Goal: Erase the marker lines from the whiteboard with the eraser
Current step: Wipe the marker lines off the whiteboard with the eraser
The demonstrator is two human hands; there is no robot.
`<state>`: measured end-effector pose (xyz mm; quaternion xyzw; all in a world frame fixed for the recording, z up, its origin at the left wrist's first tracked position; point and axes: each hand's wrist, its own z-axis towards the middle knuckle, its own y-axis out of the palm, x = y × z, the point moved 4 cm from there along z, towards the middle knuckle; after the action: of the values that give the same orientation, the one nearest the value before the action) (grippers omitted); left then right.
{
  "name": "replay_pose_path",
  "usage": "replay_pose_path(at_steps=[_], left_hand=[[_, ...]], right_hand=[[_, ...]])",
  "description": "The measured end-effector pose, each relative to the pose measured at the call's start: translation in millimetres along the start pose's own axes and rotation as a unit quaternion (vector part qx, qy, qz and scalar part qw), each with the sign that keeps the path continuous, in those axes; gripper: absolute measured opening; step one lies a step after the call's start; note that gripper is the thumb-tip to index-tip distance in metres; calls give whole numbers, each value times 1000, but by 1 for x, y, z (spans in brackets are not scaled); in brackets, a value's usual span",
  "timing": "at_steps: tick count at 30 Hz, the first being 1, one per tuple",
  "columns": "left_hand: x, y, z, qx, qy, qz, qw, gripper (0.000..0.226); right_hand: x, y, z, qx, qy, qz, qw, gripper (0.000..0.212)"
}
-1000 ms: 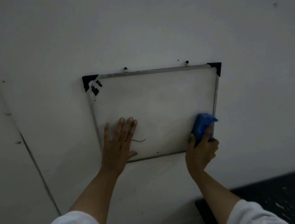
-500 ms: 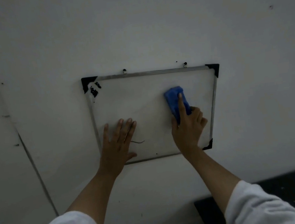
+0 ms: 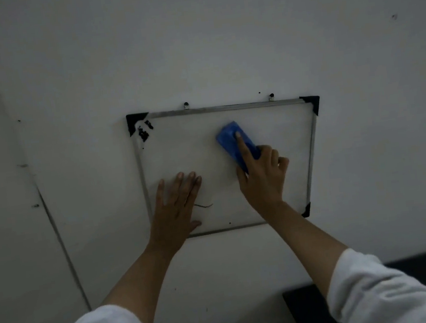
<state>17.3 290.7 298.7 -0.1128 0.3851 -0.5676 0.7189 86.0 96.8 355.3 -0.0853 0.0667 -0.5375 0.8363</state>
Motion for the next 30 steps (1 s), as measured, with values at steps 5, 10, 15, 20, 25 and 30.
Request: replay_pose_path(at_steps=[5, 10, 15, 20, 25, 30], left_hand=[[-8, -6, -11, 51, 19, -72, 996, 106], [-27, -8, -32, 24, -68, -70, 995, 115], [-41, 0, -49, -24, -143, -41, 989, 135], [-49, 6, -58, -26, -142, -30, 989, 130], [-48, 9, -58, -29, -144, -25, 989, 133], [-49, 10, -59, -29, -137, -5, 990, 128]], right_hand=[[-13, 11, -77, -72, -215, 16, 974, 75], [-7, 10, -55, -64, -249, -1, 966, 69], [-13, 8, -29, -33, -48, 10, 998, 62], [-30, 22, -111, -96, -277, 44, 955, 68], [-27, 26, -99, -105, -346, 17, 932, 65], [-36, 24, -69, -65, -148, 48, 986, 66]])
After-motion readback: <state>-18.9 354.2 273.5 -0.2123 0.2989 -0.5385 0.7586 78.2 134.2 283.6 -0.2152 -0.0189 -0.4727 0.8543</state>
